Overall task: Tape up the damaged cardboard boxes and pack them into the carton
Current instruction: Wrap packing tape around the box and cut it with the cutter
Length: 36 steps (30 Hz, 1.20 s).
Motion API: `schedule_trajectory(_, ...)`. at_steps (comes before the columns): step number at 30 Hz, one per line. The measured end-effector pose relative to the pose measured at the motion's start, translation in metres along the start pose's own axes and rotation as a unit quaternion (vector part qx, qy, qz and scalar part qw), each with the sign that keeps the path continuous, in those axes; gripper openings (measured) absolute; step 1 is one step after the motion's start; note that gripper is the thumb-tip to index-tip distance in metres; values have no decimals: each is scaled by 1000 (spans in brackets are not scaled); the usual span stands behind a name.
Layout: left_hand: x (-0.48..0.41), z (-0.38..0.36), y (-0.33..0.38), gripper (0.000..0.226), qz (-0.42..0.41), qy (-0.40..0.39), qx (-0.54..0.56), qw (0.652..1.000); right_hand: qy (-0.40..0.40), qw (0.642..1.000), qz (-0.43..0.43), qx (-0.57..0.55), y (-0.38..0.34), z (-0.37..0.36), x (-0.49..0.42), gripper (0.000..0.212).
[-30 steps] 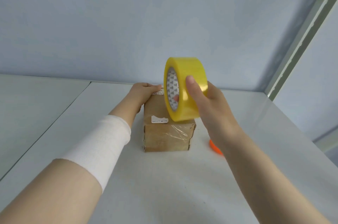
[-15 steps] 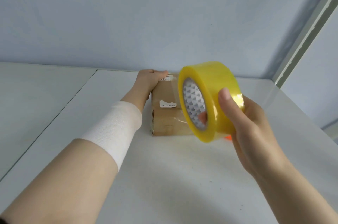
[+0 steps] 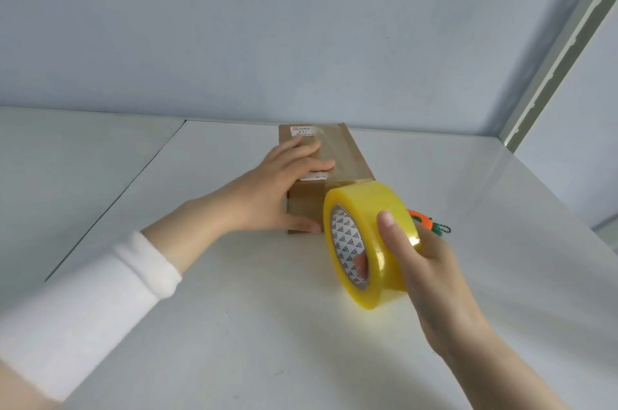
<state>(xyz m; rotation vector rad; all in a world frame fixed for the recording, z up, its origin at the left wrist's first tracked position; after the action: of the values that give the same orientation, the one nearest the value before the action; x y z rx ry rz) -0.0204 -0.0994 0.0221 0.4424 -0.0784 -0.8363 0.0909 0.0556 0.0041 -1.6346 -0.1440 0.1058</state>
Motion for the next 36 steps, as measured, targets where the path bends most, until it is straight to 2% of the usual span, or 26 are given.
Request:
schedule_trajectory(2,4,5,2,69,-1,42,-44,998,-16,1000,5,-13,-3,-2,0,50)
schedule_trajectory(5,3,21,1,57,6,81,-43,996,-55,998,25,-10,-16,-1,0,43)
schedule_trajectory(9,-3,50,0,37,25,60,89,994,-107,988,109,-16,-67,0,-9,26)
schedule_trajectory(13,-18,88,12,23,55,28,95,994,-195,966,167,-3,-128,-9,-28,25)
schedule_trajectory(14,-20,90,14,31,64,10,114,991,-200,966,167,4,-136,-9,-35,25)
schedule_trajectory(17,-24,75,16,113,106,-65,95,988,-174,973,150,1,-143,-3,-58,29)
schedule_trajectory(19,-30,57,19,134,123,-96,23,988,-150,977,151,7,-142,3,-72,31)
schedule_trajectory(21,-38,52,17,127,122,-62,-22,990,-129,979,158,20,-141,8,-84,35)
schedule_trajectory(24,-51,60,4,107,113,-15,-19,993,-122,974,179,65,-135,8,-100,43)
schedule_trajectory(26,-59,63,-7,95,121,-24,6,992,-96,971,190,109,-128,8,-109,43)
schedule_trajectory(29,-72,67,-18,78,120,-46,51,990,-52,973,193,113,-126,10,-121,34)
schedule_trajectory(32,-76,68,-27,80,125,-68,74,987,-41,974,202,96,-131,13,-117,30)
schedule_trajectory(36,-80,64,-27,87,120,-69,69,988,-49,965,240,88,-126,23,-96,35)
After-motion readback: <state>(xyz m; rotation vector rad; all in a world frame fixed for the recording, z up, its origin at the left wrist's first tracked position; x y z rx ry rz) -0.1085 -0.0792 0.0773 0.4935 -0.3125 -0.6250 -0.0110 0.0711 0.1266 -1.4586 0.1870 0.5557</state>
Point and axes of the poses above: each hand's wrist, its own x-axis away from the middle knuckle, its own z-axis out of the back of the hand, y = z × x, the point moved 7 cm from there along -x, towards the middle knuckle, and after that the axes turned 15 degrees about -y, right-handed, at the moved point
